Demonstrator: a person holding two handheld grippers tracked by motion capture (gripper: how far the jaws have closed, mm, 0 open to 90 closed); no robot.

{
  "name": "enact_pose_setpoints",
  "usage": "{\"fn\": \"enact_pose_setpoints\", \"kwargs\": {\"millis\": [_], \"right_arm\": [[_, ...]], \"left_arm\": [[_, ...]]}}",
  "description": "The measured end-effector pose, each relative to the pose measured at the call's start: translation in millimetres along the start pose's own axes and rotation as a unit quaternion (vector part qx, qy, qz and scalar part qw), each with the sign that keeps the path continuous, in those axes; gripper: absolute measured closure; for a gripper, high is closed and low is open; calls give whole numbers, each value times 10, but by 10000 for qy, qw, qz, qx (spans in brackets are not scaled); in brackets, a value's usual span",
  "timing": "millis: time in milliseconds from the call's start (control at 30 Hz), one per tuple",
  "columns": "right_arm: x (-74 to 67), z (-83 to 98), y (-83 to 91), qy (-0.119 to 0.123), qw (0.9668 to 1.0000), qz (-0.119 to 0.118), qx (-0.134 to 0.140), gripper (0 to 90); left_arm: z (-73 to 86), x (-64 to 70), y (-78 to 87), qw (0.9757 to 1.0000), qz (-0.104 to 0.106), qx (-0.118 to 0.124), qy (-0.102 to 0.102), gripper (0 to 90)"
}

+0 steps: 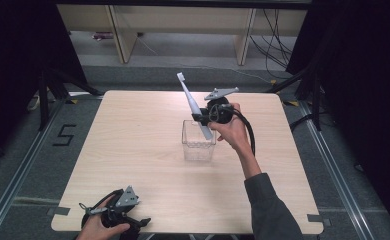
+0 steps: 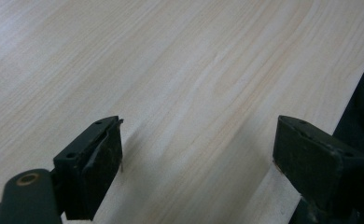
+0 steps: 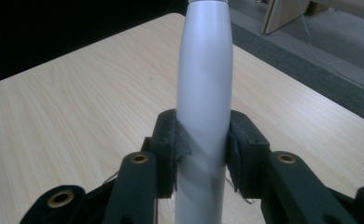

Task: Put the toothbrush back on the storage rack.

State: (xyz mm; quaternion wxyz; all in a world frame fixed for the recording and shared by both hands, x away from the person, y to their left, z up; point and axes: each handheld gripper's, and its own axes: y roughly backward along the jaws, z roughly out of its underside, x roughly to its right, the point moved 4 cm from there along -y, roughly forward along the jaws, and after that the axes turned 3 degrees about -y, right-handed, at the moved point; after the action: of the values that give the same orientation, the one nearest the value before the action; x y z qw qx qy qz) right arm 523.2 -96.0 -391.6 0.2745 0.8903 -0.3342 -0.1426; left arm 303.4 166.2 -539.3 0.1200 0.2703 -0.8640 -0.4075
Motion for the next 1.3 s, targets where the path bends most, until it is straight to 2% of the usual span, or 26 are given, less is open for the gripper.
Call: {"fn": "enact_pose_setpoints", "kwargs": {"millis": [33, 100, 133, 233, 267, 300, 400, 567, 600, 667, 733, 767, 800, 833, 867, 900, 933, 967, 1100, 1133, 1167, 1200, 1300], "right_arm": [[-1, 4, -23, 37, 10000, -9, 17, 666], [-15, 17, -40, -53, 10000, -49, -26, 666], [-7, 32, -73, 33, 10000, -17, -84, 666], [-5, 50, -109, 61, 9999, -2, -140, 666], [-8, 58, -127, 48, 9999, 19, -117, 666], [-2, 66, -133, 83, 9998, -15, -155, 666], [8, 129, -180, 2, 9997, -4, -227, 666], [10, 201, -256, 30, 9997, -7, -252, 666], [-1, 220, -274, -54, 9997, -5, -258, 666], [-3, 244, -287, -20, 9992, 0, -409, 666], [-4, 252, -318, 39, 9995, 26, -326, 666], [-26, 273, -322, 11, 9988, 3, -493, 666], [-20, 276, -355, 144, 9991, 20, -410, 666], [-20, 276, -355, 144, 9991, 20, -410, 666], [-32, 281, -344, 109, 9984, 16, -550, 666], [-44, 288, -372, 68, 9987, 64, -492, 666], [-38, 295, -380, 151, 9980, 67, -615, 666], [-37, 294, -402, 241, 9981, 46, -565, 666], [-40, 314, -426, 288, 9973, 63, -676, 666], [-55, 327, -447, 215, 9972, 52, -712, 666], [-40, 328, -449, 303, 9967, 79, -750, 666], [-42, 334, -450, 283, 9963, 83, -803, 666], [-46, 346, -472, 289, 9962, 93, -820, 665]], "left_arm": [[0, 0, 1, 10000, 1, 3, 10, 151], [-3, -3, 3, 10000, 2, 5, -29, 152], [-4, -2, 2, 10000, 5, 2, -35, 151], [0, -1, 3, 10000, 3, 2, -38, 152], [2, 3, 1, 10000, 0, 8, 20, 152], [0, -5, 4, 10000, 10, 4, -31, 152], [0, 0, 1, 10000, 9, 4, -24, 152], [4, 4, -2, 10000, 2, -5, 28, 151], [2, 7, -3, 10000, -1, 6, 11, 152], [2, 7, -1, 10000, 18, -24, -38, 152], [0, 6, -8, 10000, 22, -7, -21, 152], [-2, 6, -5, 10000, 23, -8, -35, 152], [1, 4, -1, 10000, 19, -16, -29, 152], [1, 4, -1, 10000, 19, -16, -29, 151], [3, 6, 0, 10000, 4, -10, -16, 151], [5, 5, 0, 10000, 2, -10, -9, 151], [4, 5, -1, 10000, 15, -15, -19, 151], [4, 5, -1, 10000, 15, -15, -19, 151], [4, 9, 3, 10000, 10, -16, -21, 152], [5, 5, 1, 10000, 12, -14, -21, 151], [5, 5, 1, 10000, 12, -14, -21, 151], [5, 9, 4, 10000, 10, -17, -25, 151], [6, 7, 4, 10000, 9, -18, -32, 152]]}}
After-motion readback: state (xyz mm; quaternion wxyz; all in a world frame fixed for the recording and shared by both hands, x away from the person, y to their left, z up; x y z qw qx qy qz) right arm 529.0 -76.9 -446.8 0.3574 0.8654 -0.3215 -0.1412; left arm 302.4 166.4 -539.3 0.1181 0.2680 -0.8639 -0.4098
